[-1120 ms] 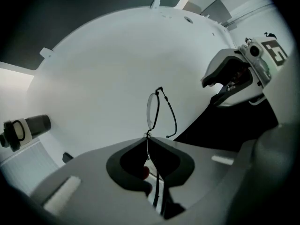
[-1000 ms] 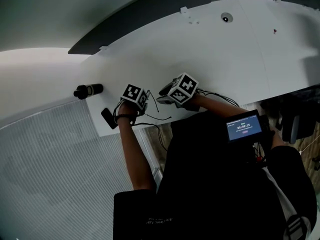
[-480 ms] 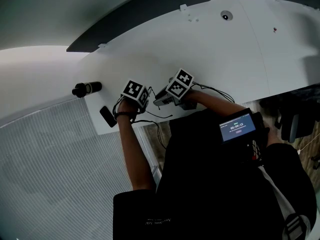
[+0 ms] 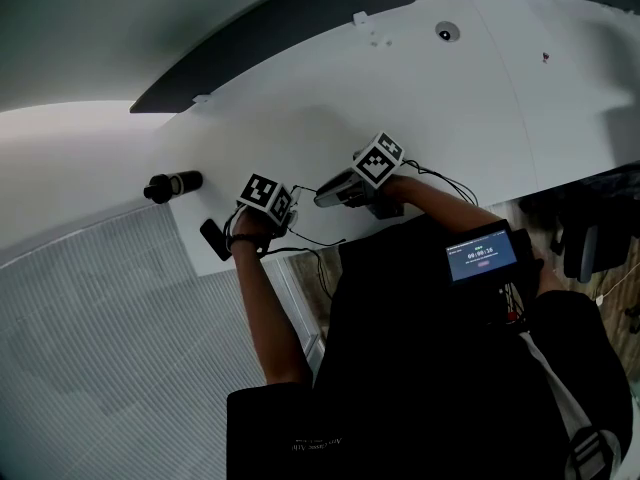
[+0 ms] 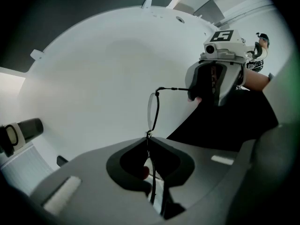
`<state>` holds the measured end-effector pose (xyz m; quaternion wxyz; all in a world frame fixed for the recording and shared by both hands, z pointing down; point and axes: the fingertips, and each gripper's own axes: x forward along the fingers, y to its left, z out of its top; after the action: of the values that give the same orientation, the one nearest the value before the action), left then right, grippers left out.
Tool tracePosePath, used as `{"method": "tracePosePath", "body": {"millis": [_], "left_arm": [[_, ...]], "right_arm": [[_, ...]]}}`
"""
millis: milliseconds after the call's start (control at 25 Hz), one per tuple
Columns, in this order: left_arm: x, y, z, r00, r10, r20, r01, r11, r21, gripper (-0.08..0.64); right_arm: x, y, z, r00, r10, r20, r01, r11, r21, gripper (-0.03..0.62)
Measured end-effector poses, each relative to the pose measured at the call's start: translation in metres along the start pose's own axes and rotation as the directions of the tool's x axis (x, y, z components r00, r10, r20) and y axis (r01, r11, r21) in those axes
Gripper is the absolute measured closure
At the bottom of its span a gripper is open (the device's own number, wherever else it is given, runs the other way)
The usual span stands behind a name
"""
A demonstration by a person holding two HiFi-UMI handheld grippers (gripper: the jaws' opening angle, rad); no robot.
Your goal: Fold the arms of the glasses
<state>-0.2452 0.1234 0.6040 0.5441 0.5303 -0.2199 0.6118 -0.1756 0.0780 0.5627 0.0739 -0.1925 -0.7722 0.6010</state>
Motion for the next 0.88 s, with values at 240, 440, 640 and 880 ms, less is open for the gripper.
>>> {"method": "tracePosePath", "body": {"millis": [240,440,640,880], "left_arm": [[0.014,0.013,-0.009,0.999,-0.034,-0.011,0.034,0.999,-0.003,0.537],[0.024,0.019,-0.018,0.999,-0.036,-0.039,0.035,0.999,-0.023,0.537],[0.034,0.036,-0.034,0.993,-0.019,-0.116,0.016,1.0,-0.021,0.537],[0.016,0.036,-0.029,0.967,0.147,-0.21,-0.135,0.988,0.069,0.537]], "right_arm": [[-0.008,-0.026,0.021,0.985,-0.132,0.109,0.137,0.99,-0.038,0.447],[-0.024,-0.031,0.025,0.959,-0.258,0.117,0.277,0.943,-0.184,0.448],[0.003,0.001,-0.009,0.967,-0.249,-0.049,0.202,0.872,-0.445,0.459],[0.051,0.042,-0.036,0.945,-0.235,-0.226,0.044,0.778,-0.627,0.459]]}}
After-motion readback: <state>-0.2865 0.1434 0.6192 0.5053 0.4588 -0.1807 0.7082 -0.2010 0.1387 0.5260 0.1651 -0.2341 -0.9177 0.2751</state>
